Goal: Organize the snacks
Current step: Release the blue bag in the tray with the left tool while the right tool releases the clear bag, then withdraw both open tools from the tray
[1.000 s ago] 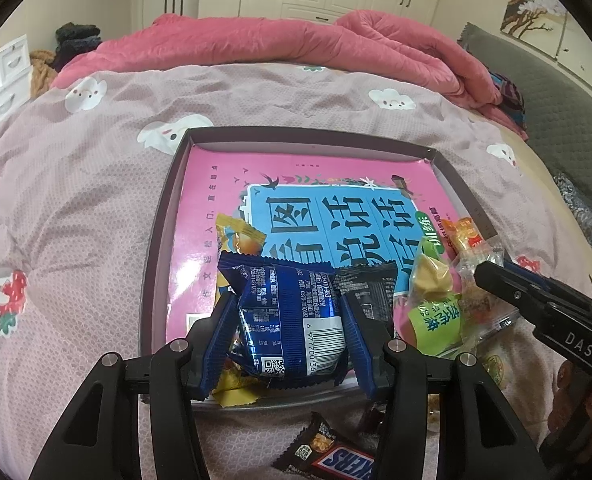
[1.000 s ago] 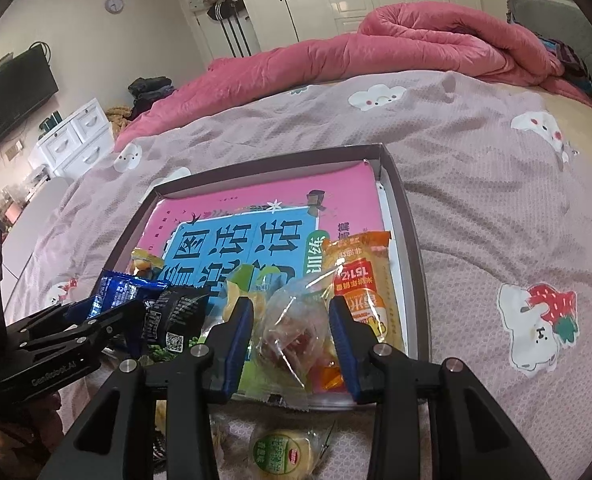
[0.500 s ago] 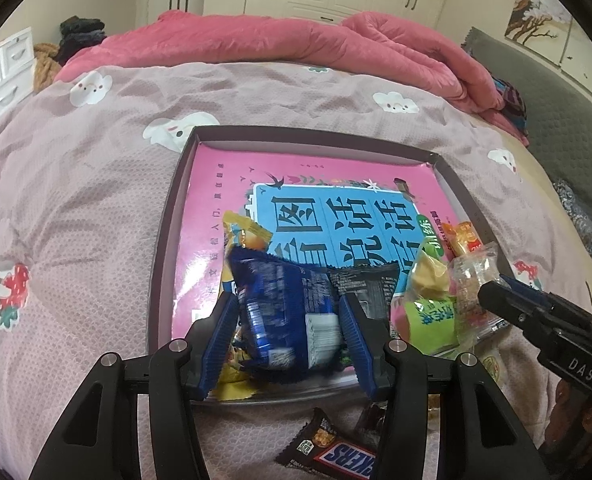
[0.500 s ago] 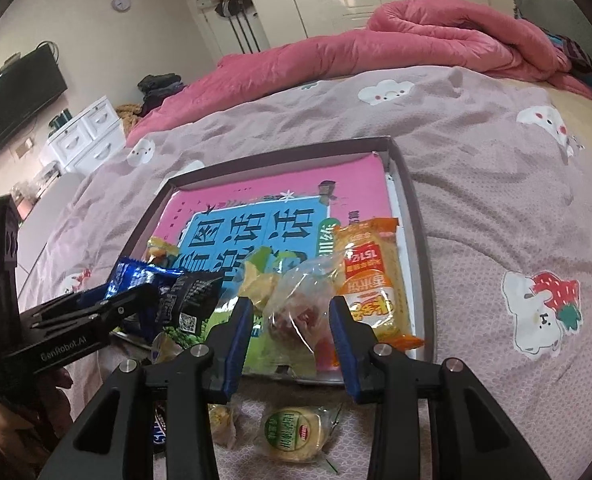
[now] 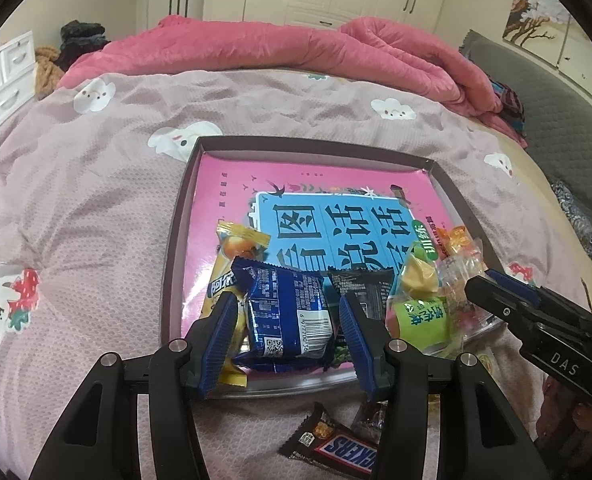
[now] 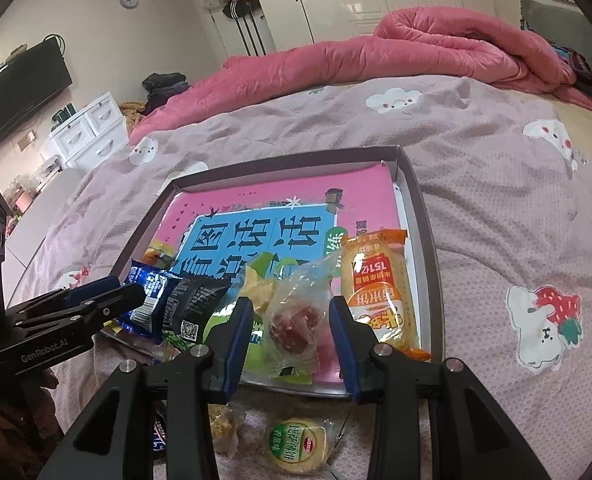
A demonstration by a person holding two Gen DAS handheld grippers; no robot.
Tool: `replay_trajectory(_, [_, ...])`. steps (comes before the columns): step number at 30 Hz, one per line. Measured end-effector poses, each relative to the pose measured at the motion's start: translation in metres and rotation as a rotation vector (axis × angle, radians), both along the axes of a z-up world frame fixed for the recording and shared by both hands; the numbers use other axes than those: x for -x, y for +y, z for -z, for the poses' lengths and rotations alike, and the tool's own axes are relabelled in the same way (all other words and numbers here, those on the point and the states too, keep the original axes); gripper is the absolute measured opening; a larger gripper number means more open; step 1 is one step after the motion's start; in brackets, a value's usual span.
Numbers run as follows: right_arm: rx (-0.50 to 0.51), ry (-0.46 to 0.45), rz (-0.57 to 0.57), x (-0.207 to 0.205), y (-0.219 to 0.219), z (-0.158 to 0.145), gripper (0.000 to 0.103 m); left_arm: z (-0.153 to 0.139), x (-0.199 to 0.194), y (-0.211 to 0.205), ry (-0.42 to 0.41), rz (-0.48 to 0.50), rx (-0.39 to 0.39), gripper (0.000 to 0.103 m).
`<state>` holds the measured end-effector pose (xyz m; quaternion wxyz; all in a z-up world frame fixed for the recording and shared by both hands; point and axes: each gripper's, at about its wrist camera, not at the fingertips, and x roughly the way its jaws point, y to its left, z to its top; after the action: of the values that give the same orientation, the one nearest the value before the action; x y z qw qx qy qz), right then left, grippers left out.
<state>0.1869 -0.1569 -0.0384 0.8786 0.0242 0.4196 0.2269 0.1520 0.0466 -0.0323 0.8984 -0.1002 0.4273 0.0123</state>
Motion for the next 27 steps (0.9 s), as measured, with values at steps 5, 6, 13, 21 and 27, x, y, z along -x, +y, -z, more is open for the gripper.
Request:
replay_trajectory(5, [-0.003,-0.01,0.01,0.001,-0.004,-0.003,0.039,-0.004,0.004,0.001,-0.006,0.002,0.007,0.059])
replay_trajectory(6, [-0.003,-0.011,0.012,0.001,-0.005,-0.003,0.04,-0.005,0.005,0.001,-0.007,0.004,0.008,0.06])
replay_trajectory(13, [-0.018,-0.02,0.033,0.001,-0.01,-0.008,0.046,-0.015,0.012,-0.001,-0.022,0.018,0.009,0.063])
replay_trajectory(21, [-0.042,-0.047,0.054,0.003,-0.016,-0.018,0.054,-0.025,0.018,-0.005,-0.037,0.025,-0.006,0.065])
replay_trajectory(27, [-0.028,-0.078,0.076,0.008,-0.018,-0.025,0.062,-0.034,0.024,-0.006,-0.049,0.018,-0.018,0.068])
